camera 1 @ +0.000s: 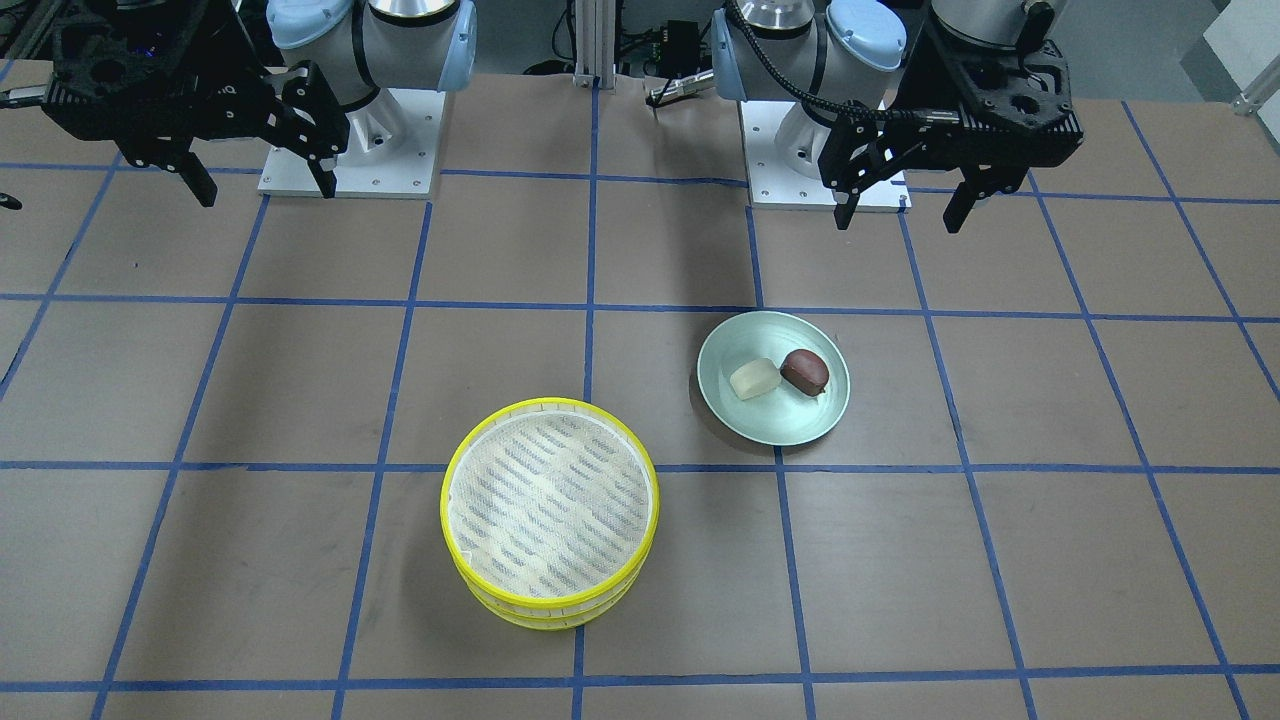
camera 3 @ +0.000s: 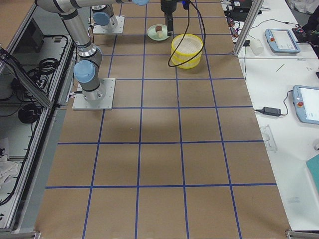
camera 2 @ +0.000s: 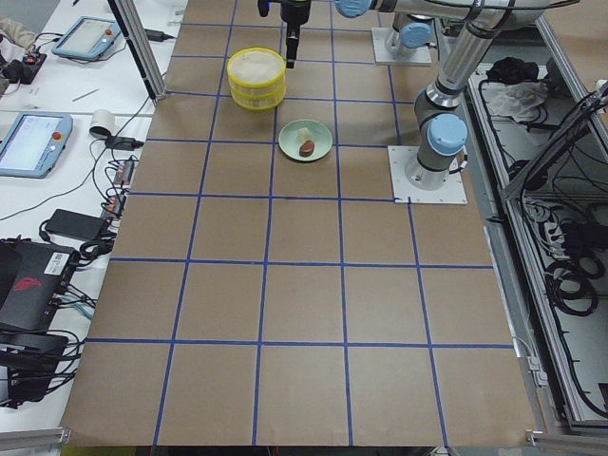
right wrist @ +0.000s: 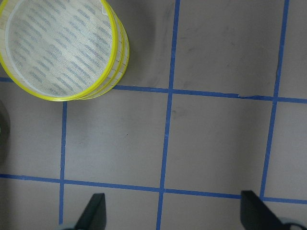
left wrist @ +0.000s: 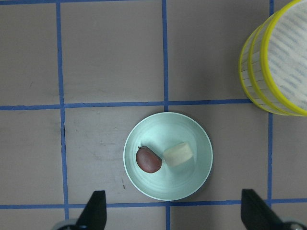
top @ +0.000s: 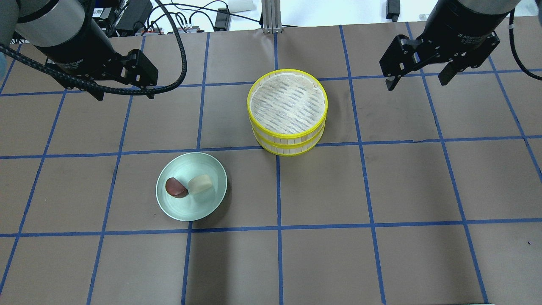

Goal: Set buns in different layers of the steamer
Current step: 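Move the left gripper over the green bowl while the right reaches the steamer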

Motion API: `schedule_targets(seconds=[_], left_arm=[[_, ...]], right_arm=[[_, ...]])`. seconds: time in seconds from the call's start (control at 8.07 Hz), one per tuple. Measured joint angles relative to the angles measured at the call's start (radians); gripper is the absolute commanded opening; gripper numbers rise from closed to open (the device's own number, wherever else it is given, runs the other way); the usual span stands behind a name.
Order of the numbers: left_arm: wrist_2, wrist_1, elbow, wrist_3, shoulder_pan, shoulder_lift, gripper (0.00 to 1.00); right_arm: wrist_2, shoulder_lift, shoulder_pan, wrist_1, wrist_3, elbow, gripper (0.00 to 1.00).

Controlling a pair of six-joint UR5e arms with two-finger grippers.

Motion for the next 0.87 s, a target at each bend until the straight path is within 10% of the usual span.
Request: schedule_targets(seconds=[0.87], left_arm=[[-0.050, 0.008, -0.094, 0.045, 0.001, -0.066, 1.00]], right_arm=[[0.001, 0.001, -0.001, 0.001, -0.002, 0.000, 1.00]])
